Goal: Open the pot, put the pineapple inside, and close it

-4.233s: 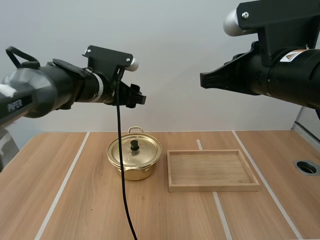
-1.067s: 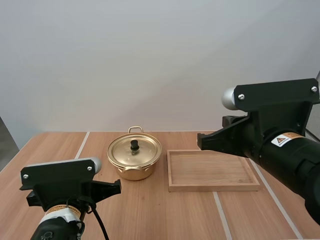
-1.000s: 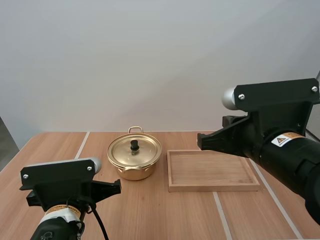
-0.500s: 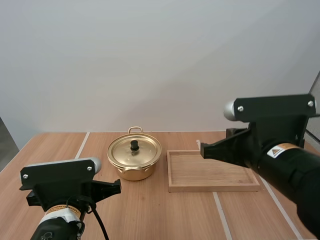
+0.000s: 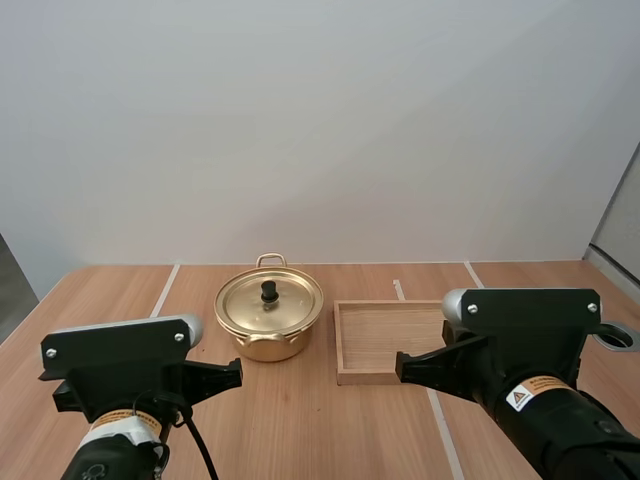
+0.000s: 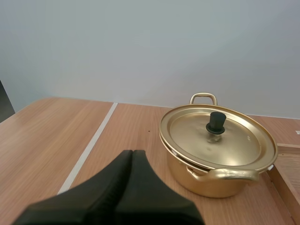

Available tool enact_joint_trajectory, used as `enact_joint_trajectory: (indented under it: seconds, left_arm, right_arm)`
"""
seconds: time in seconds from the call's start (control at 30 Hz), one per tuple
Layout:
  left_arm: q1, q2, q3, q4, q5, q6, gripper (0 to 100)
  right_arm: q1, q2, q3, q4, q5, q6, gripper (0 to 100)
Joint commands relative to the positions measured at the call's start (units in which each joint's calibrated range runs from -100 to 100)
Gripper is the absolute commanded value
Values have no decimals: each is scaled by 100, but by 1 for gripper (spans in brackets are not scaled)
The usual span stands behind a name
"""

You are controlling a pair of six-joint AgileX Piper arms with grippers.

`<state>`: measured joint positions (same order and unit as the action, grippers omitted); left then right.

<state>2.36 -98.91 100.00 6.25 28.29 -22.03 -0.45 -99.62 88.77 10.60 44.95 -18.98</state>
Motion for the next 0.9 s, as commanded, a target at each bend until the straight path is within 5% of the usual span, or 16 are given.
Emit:
enact_joint_trajectory:
  seconds: [0.0,0.3,0.87]
  left_arm:
    - [-10,-36,0,6,-92,-60,0]
    - [-10,-36,0,6,-92,-60,0]
    - [-10,-36,0,6,-92,-60,0]
  right_arm:
    - [72,-38,7,-396,-255,382,0]
    - [82,-38,1099,-317,-636,872,0]
    - [82,-38,1123,-885,-1354,555,0]
